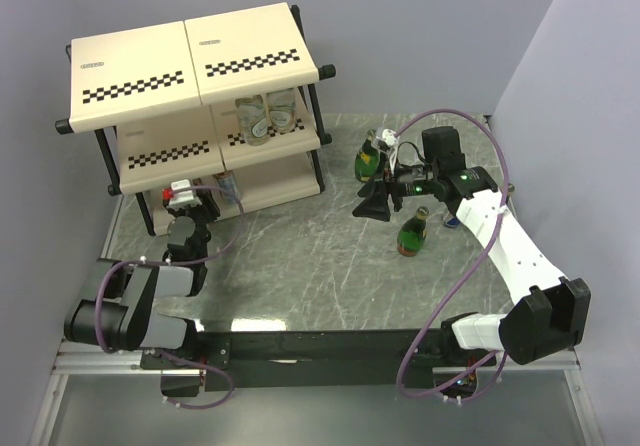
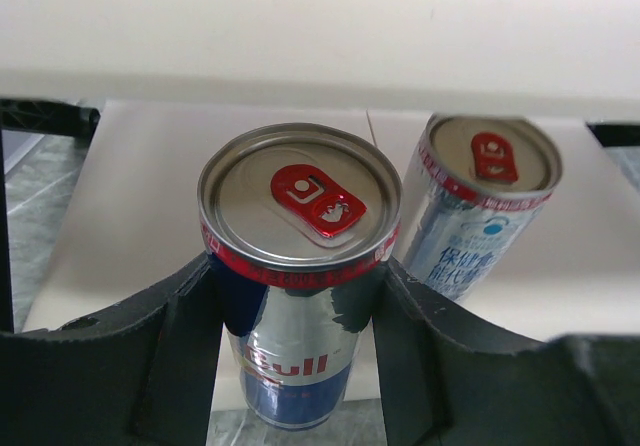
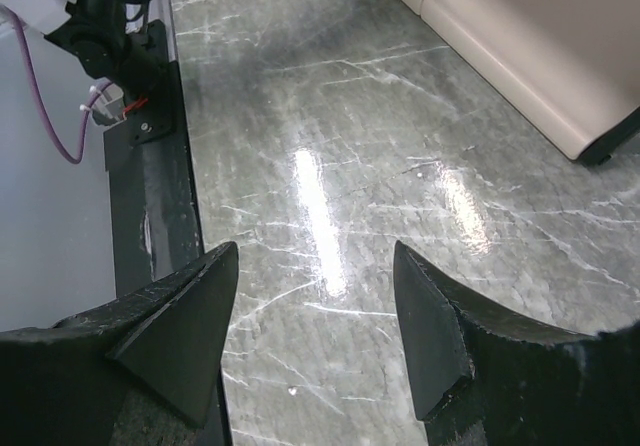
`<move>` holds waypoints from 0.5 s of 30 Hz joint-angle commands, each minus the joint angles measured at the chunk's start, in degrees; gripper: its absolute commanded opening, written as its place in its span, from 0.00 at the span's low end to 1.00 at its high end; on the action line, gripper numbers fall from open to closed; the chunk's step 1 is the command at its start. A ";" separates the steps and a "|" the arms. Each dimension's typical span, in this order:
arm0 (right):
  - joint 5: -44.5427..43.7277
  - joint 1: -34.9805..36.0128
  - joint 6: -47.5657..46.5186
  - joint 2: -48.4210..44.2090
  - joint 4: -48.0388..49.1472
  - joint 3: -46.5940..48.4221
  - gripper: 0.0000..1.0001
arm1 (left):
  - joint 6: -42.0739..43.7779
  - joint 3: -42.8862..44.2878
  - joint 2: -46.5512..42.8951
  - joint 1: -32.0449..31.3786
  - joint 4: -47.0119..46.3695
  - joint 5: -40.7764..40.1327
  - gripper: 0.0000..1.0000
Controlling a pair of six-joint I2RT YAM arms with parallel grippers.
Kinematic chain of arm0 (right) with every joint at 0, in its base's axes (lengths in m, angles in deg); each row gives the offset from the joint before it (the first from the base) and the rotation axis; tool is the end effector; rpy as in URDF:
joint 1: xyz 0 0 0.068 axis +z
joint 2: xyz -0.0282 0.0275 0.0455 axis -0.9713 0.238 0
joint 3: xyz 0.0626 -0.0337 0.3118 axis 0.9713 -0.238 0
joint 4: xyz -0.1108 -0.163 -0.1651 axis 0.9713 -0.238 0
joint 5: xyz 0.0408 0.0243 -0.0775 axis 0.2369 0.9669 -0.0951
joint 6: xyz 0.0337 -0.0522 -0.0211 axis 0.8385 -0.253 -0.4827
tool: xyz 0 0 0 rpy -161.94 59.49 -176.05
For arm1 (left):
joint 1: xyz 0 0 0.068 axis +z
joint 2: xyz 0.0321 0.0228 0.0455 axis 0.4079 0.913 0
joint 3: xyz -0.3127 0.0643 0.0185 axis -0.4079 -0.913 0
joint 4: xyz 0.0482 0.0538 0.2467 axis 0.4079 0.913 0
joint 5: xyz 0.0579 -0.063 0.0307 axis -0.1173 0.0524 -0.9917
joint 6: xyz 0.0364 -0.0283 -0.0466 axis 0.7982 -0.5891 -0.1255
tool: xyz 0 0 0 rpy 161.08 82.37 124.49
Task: Place and organize the beverage onto the shelf
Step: Place the drink on the shelf.
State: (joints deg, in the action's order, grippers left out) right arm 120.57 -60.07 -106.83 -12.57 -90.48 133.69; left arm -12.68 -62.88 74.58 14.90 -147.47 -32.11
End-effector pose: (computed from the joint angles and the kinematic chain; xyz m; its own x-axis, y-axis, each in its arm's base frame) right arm 0.2345 0.1144 0.3848 -0.2943 -0.2739 -0.9156 -0.9462 0.2180 0.2390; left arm 0.2277 -0.0191 0.2279 0.0724 -0.1545 -0.9853 -0.1760 0.9704 -0.1651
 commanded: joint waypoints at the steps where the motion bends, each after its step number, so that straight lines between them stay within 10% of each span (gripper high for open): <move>1: 1.51 -0.69 -0.93 -1.64 0.58 0.11 0.70 | 0.80 2.84 1.21 0.47 -13.40 1.49 0.00; 15: 1.95 -1.40 -1.11 -1.20 0.32 0.20 0.70 | 2.47 4.86 5.87 2.14 -16.66 4.12 0.00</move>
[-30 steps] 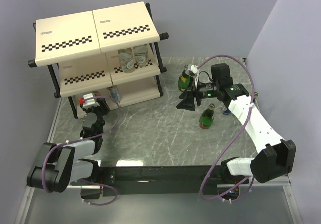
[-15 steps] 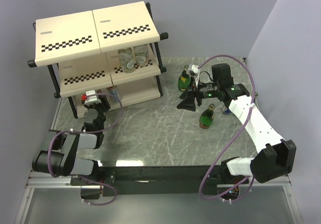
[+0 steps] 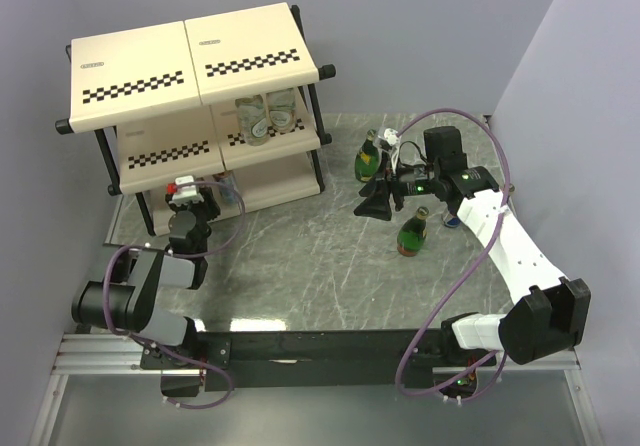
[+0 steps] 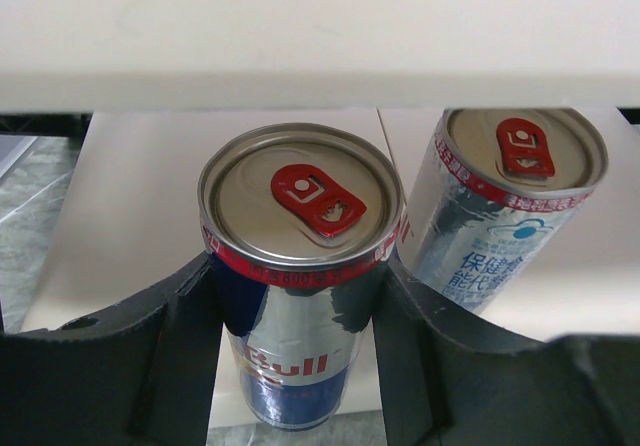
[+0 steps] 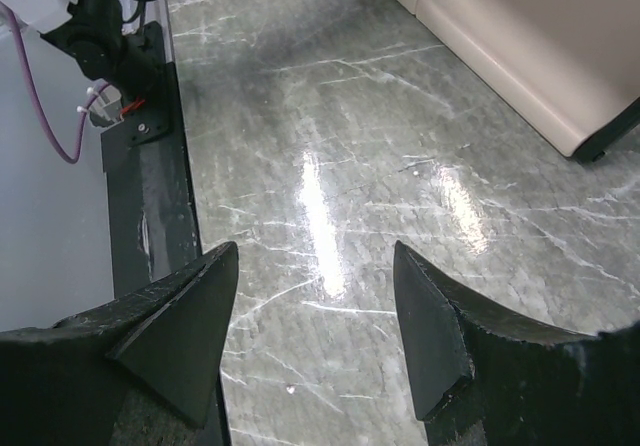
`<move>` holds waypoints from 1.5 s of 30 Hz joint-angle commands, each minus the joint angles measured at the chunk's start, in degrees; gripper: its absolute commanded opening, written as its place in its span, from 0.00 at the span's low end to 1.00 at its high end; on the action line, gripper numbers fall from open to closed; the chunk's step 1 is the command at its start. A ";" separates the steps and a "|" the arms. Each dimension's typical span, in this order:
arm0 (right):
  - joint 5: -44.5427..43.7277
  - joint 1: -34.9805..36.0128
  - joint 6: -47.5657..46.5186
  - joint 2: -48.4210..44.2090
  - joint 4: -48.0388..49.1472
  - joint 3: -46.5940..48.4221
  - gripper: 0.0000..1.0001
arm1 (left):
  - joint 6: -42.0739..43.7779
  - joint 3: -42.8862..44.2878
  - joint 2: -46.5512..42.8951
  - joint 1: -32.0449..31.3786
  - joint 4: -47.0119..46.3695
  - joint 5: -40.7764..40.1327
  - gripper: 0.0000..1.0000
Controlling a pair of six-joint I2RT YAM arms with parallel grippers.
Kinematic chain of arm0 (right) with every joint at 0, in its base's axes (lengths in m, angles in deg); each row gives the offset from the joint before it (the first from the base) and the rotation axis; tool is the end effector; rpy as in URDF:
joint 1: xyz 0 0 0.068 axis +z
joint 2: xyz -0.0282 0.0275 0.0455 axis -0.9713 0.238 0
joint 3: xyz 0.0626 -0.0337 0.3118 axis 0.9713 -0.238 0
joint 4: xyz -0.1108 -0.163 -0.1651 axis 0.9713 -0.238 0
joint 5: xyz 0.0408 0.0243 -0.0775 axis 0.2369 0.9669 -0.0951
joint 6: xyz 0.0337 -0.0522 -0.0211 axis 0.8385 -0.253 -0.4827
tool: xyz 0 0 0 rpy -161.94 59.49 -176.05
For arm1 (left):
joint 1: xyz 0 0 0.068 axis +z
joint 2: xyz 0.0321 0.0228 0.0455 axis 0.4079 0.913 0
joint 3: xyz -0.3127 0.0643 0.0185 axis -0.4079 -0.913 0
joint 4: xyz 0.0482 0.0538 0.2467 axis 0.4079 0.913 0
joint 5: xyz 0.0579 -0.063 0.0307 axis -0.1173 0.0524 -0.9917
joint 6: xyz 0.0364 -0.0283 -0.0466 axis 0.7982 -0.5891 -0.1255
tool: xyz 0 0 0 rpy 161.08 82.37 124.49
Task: Place and organize the beverage onto the shelf
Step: Place the drink on the shelf.
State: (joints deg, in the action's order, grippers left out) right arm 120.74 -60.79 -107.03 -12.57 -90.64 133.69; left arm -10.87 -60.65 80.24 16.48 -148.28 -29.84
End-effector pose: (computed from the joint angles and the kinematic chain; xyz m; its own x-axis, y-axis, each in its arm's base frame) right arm 0.2356 0.1115 0.3846 -0.2968 -0.2707 -0.9158 -0.9442 0.2265 0.2390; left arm 0.2469 -0.0173 0.2186 0.0207 -0.1168 -0.9929 -0.1722 0.9779 -0.1186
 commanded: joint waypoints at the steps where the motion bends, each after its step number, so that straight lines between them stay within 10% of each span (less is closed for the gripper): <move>1: 1.78 -0.68 -0.91 -1.20 0.47 0.20 0.70 | 0.92 2.63 0.82 0.56 -16.72 2.55 0.00; 45: 2.22 -1.29 -2.23 -0.15 -0.67 0.46 0.70 | -0.93 5.27 10.67 4.17 -30.88 8.00 0.00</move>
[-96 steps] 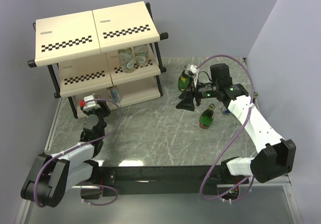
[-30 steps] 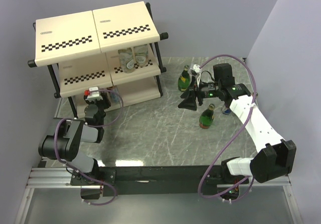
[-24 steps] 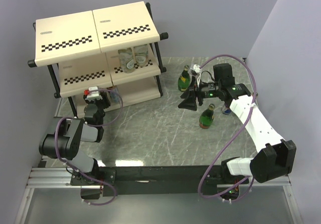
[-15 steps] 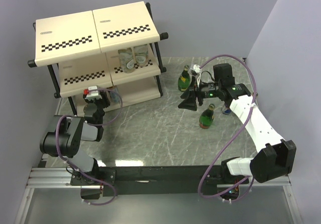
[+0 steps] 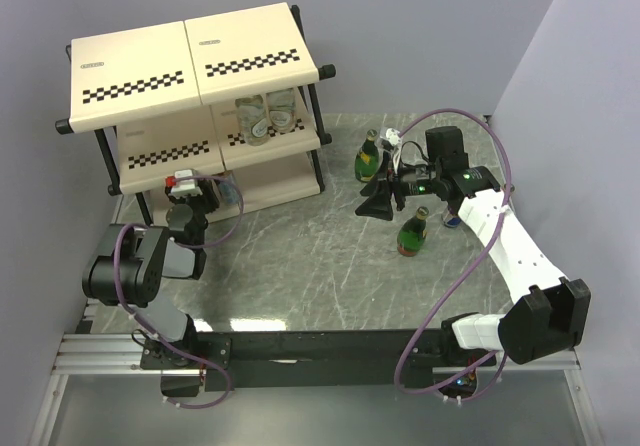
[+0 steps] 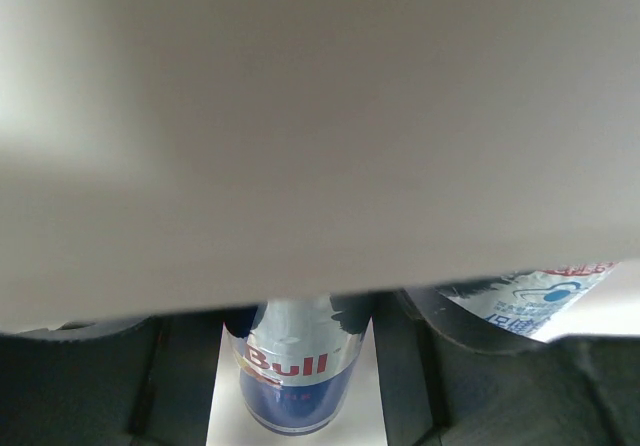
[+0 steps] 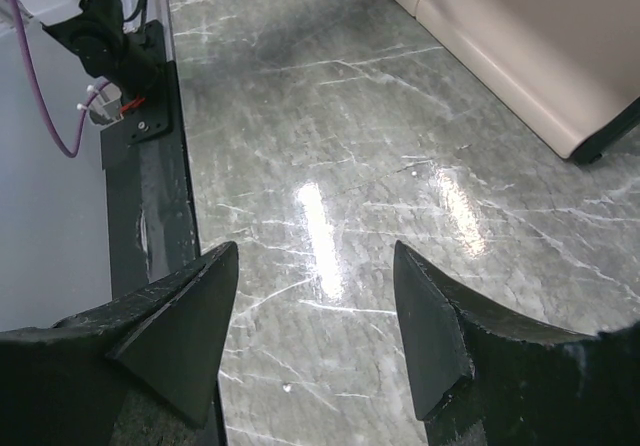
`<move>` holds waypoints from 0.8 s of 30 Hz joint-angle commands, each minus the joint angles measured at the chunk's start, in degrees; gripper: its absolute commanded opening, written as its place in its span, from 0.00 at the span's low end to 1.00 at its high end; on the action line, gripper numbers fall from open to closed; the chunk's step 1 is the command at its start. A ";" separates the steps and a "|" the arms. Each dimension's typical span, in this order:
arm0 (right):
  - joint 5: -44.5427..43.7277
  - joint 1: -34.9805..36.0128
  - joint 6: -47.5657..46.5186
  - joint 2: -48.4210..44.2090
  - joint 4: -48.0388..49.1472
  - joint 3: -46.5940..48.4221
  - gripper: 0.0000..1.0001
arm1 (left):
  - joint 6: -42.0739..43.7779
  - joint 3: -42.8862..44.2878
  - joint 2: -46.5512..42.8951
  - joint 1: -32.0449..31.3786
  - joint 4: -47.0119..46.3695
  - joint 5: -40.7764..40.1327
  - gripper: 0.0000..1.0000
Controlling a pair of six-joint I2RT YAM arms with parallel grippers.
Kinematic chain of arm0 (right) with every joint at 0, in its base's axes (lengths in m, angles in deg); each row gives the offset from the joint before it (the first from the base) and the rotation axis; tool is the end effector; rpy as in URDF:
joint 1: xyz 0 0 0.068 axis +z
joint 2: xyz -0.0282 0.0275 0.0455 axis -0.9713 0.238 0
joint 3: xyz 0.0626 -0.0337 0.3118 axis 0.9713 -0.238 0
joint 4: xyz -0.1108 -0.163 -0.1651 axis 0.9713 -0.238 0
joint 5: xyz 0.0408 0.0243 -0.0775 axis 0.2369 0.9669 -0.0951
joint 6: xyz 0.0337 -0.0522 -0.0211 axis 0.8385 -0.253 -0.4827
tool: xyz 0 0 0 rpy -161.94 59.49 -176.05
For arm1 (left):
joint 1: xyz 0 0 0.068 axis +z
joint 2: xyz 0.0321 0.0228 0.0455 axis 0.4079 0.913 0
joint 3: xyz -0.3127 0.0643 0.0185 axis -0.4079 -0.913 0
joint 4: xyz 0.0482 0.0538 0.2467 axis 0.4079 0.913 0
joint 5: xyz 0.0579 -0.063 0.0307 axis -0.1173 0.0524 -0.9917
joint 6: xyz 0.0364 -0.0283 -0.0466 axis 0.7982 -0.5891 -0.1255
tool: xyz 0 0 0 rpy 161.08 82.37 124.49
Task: Place and organize the beverage onto the shelf
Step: Place the drink on the shelf.
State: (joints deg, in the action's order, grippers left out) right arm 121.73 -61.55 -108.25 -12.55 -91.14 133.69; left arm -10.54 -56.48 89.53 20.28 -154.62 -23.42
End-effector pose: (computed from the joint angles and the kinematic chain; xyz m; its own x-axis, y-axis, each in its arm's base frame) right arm 0.2360 0.1085 0.3844 -0.2873 -0.2677 -0.9197 -0.9477 0.2189 0.2324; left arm 0.2802 -0.0087 0.2112 0.0357 -0.1133 -0.9929 -0.1249 0.9853 -0.1169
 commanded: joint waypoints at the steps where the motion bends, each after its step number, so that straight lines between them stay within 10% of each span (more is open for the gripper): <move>1: 1.23 -0.53 -1.10 -0.08 -0.34 0.46 0.70 | -1.34 1.18 1.47 0.45 -24.80 1.66 0.00; 13: 1.50 -0.53 -1.18 0.01 -0.52 0.64 0.70 | -3.19 -1.10 2.88 0.54 -27.44 0.96 0.05; 24: 1.41 -0.61 -1.45 0.10 -0.70 0.72 0.70 | -4.24 -2.42 -0.54 0.54 -23.23 -0.18 0.73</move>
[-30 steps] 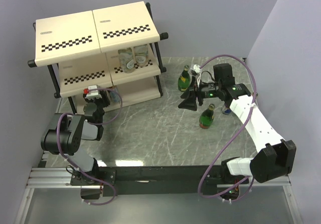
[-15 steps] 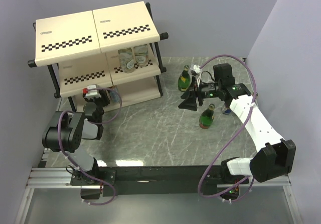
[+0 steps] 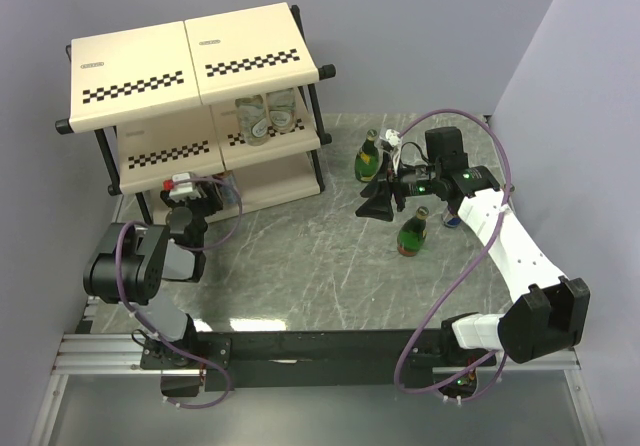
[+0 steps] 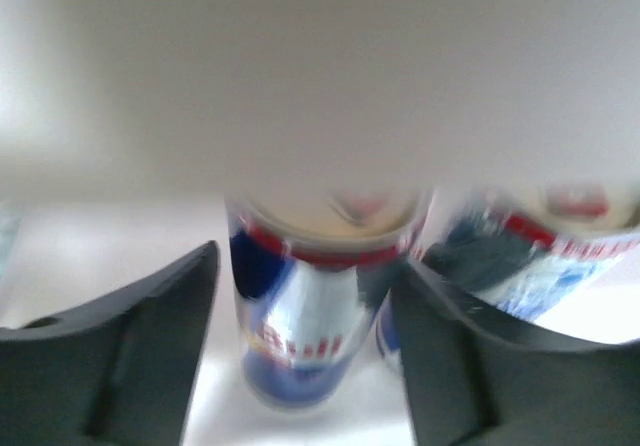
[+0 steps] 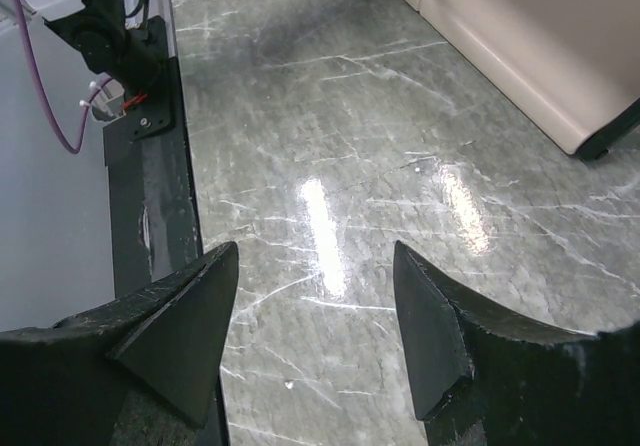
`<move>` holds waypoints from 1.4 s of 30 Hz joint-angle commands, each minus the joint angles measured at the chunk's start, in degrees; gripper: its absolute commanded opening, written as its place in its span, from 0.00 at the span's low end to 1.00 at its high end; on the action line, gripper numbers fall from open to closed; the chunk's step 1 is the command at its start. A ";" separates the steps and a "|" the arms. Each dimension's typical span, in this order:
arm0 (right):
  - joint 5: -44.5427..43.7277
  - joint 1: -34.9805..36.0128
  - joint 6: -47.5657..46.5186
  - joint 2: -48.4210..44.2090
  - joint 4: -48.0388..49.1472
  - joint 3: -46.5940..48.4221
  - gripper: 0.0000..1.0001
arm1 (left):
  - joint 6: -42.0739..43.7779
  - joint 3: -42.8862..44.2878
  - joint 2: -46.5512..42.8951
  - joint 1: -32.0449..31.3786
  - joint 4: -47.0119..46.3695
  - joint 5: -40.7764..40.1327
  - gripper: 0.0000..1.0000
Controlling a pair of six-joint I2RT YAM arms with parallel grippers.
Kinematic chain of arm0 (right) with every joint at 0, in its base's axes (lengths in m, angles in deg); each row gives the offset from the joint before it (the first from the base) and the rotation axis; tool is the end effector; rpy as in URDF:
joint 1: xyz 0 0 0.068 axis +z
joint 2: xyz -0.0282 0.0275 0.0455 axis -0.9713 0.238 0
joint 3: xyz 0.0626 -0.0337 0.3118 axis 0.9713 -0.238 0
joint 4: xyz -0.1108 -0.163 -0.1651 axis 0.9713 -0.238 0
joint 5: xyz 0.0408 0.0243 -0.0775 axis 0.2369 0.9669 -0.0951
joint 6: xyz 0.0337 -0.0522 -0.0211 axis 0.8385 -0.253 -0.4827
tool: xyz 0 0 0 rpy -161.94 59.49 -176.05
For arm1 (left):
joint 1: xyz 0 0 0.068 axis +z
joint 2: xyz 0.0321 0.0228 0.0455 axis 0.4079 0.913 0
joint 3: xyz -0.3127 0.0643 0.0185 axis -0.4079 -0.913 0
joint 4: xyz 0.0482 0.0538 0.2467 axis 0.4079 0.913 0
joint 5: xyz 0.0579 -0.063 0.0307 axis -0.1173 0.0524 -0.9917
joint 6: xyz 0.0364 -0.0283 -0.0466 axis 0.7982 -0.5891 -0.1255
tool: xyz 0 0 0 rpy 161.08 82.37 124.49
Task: Place and organize the beverage onto the shelf
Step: Place the drink on the shelf.
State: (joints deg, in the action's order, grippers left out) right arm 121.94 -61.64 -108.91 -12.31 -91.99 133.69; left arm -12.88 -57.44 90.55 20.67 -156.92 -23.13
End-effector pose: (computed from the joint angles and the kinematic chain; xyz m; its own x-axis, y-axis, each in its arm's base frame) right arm 0.2362 0.1082 0.3824 -0.2936 -0.2728 -0.9162 -0.9468 0.2152 0.2393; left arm 0.2782 -0.0069 0.2076 0.0465 -0.1536 -0.9870 -0.1242 0.9796 -0.1583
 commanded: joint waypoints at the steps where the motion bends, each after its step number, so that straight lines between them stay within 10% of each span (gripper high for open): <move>1: 1.10 -0.53 -0.79 -0.14 0.24 0.72 0.70 | -1.99 -1.55 -1.93 0.15 -20.23 -0.38 0.77; 42: -2.41 -1.58 -2.02 -0.41 0.15 0.46 0.70 | -15.61 -3.13 -38.75 -0.47 34.61 1.64 0.97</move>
State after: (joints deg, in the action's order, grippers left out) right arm 120.68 -62.52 -109.56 -12.31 -92.10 133.69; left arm -25.27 -62.16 54.64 20.48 -127.85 -23.37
